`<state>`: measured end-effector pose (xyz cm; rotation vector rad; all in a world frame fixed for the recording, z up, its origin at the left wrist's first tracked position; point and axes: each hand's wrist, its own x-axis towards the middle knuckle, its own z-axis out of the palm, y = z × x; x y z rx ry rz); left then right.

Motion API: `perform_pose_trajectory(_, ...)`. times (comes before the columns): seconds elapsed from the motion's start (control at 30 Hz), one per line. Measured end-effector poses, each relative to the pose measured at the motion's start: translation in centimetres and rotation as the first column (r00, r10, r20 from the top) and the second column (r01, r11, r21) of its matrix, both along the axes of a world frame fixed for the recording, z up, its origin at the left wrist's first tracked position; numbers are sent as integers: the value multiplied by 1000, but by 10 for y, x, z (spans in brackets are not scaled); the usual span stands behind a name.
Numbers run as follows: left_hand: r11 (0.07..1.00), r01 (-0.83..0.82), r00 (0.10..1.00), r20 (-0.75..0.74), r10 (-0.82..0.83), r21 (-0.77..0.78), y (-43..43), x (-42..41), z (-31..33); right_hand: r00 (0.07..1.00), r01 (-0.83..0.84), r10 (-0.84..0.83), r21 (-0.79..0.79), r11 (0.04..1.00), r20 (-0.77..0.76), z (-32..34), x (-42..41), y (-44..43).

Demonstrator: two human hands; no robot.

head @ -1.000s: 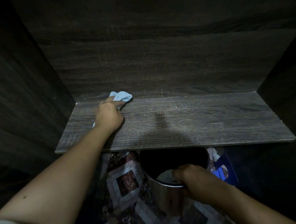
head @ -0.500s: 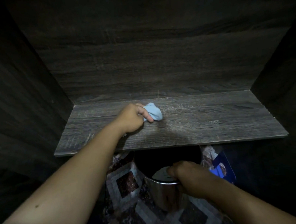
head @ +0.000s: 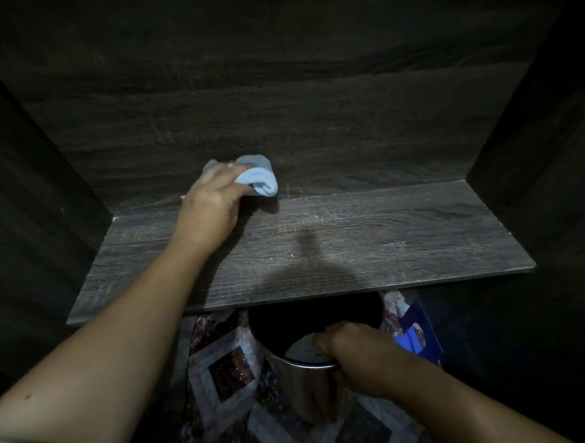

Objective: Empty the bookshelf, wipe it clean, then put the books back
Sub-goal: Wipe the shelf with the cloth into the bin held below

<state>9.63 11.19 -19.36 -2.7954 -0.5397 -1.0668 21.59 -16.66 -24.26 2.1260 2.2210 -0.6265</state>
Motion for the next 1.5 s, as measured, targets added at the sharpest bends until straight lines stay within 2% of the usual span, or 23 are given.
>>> perform_pose_trajectory(0.1,999,1,985,-175,5,32,13,2,-33,1000,0,0,-13,1000,-4,0,1,0)
perform_pose_trajectory(0.2,999,26,968,-249,-34,-37,9,2,-39,1000,2,-2,-6,1000,-9,-3,3,-1)
perform_pose_trajectory(0.27,987,13,968,-246,-53,-160,6,6,-30,1000,0,0,1,1000,-13,-5,2,-2)
perform_pose_trajectory(0.37,896,-84,970,-241,-26,-436,2,9,-22,1000,-9,9,0,1000,-3,-6,1,-2)
perform_pose_trajectory(0.53,772,-167,962,-273,-9,-613,-17,8,-17,1000,-26,26,4,1000,-6,-10,-3,-2)
perform_pose_trajectory(0.73,712,-164,959,-279,-47,-683,-50,3,-14,999,-32,32,18,999,-3,-9,-7,-5)
perform_pose_trajectory(0.9,702,-129,956,-276,-100,-700,-83,-2,-10,997,-73,72,21,997,40,-3,-12,-12)
perform_pose_trajectory(1.17,668,-192,923,-363,-125,-719,-131,-16,0,989,-130,131,-15,991,75,6,-19,-27)
perform_pose_trajectory(1.33,528,-211,898,-376,-226,-822,-159,-25,14,987,-139,138,-3,990,77,14,-23,-34)
perform_pose_trajectory(1.4,515,-205,926,-335,-174,-832,-166,-28,18,987,-141,141,6,990,71,15,-23,-34)
perform_pose_trajectory(1.5,609,-154,984,-178,21,-778,-172,-34,27,988,-142,141,18,990,58,14,-22,-32)
